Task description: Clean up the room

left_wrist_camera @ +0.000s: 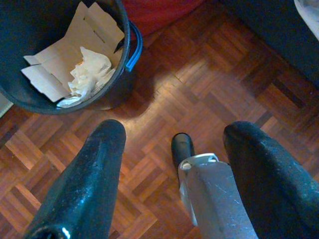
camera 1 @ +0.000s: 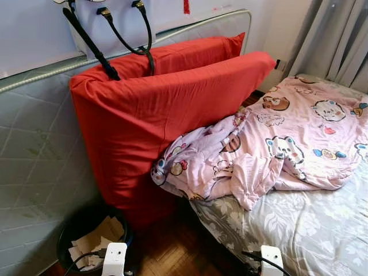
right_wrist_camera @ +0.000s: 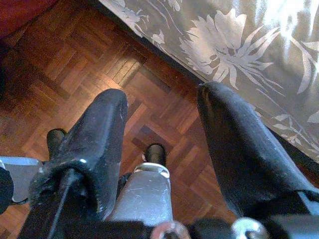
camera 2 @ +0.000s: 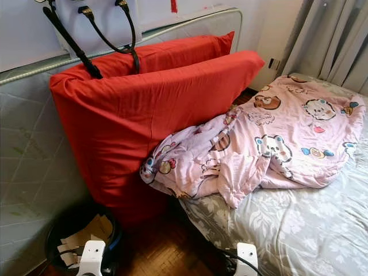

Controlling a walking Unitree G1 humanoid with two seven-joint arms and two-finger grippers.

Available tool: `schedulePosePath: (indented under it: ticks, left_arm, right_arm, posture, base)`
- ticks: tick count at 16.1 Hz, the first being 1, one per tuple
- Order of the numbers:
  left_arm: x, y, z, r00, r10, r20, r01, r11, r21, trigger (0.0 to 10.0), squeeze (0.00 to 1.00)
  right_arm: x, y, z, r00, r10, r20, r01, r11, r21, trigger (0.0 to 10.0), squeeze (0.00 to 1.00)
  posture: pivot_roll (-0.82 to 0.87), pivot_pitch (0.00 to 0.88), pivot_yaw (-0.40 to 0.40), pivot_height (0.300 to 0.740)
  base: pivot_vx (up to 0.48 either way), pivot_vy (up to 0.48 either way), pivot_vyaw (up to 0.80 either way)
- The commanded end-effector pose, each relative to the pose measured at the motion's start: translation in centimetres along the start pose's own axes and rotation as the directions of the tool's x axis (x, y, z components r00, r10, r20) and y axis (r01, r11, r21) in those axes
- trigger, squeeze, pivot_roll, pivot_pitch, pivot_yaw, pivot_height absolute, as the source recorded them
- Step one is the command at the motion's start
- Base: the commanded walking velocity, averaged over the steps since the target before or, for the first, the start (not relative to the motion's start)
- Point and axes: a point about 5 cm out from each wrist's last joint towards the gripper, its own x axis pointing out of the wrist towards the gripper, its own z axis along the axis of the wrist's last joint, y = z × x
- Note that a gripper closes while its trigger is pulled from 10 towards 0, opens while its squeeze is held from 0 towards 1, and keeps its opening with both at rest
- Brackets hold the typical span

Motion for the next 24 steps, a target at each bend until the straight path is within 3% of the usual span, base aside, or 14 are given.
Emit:
schedulePosePath:
  ticks: [1, 3, 7, 11, 17, 19, 21, 24]
  left_arm:
    - [0.0, 0.2, -0.2, 1.0, 0.004, -0.012, -0.004, 1.0, 0.001, 10.0, 0.0]
    - [0.0, 0.5, -0.1, 1.0, 0.0, -0.015, 0.001, 1.0, 0.022, 10.0, 0.0]
    - [0.0, 0.6, -0.1, 1.0, 0.002, -0.014, -0.001, 1.0, 0.024, 10.0, 0.0]
    - [0.0, 0.6, -0.1, 1.0, 0.001, -0.013, 0.0, 1.0, 0.025, 10.0, 0.0]
    - [0.0, 0.6, -0.1, 1.0, -0.001, -0.013, 0.001, 1.0, 0.028, 10.0, 0.0]
    - [0.0, 0.6, -0.1, 1.0, -0.001, -0.012, 0.001, 1.0, 0.028, 10.0, 0.0]
    - [0.0, 0.6, -0.1, 1.0, -0.001, -0.013, 0.002, 1.0, 0.029, 10.0, 0.0]
    - [0.0, 0.6, 0.0, 1.0, -0.001, -0.011, 0.001, 1.0, 0.027, 10.0, 0.0]
  right_arm:
    - [0.0, 0.0, -0.1, 1.0, 0.0, -0.005, 0.0, 1.0, 0.0, 10.0, 0.0]
    - [0.0, 1.1, -0.6, 1.0, 0.017, -0.024, -0.017, 1.0, -0.006, 10.0, 0.0]
    - [0.0, 1.5, -0.8, 0.999, 0.024, -0.025, -0.024, 1.0, -0.01, 10.0, 0.0]
    - [-0.4, -0.9, -1.2, 1.0, 0.002, -0.03, -0.002, 1.0, -0.004, 10.0, 0.0]
    - [-0.7, -2.6, -1.1, 1.0, -0.022, -0.014, 0.022, 0.999, 0.036, 10.0, 0.0]
    - [-0.7, -2.5, -1.1, 1.0, -0.018, -0.013, 0.018, 0.999, 0.034, 10.0, 0.0]
    - [-0.2, -0.6, -0.6, 1.0, 0.007, -0.009, -0.007, 1.0, 0.021, 10.0, 0.0]
    - [-0.1, 0.4, -0.4, 1.0, 0.019, -0.003, -0.019, 1.0, 0.021, 10.0, 0.0]
  posture:
    - [0.02, 0.0, -0.021, 0.74]
    - [0.03, 0.0, -0.015, 0.74]
    - [0.03, 0.0, -0.013, 0.74]
    - [0.03, 0.0, -0.012, 0.74]
    - [0.03, 0.0, -0.012, 0.74]
    - [0.03, 0.0, -0.011, 0.74]
    - [0.03, 0.0, -0.011, 0.74]
    - [0.03, 0.0, -0.012, 0.74]
  base:
    - [0.0, 0.0, 0.0]
    - [0.0, 0.0, 0.0]
    - [0.0, 0.0, 0.0]
    - [0.242, 0.0, 0.54]
    - [0.242, 0.0, 0.0]
    - [0.244, 0.0, 0.0]
    - [0.246, 0.0, 0.0]
    - [0.244, 0.0, 0.0]
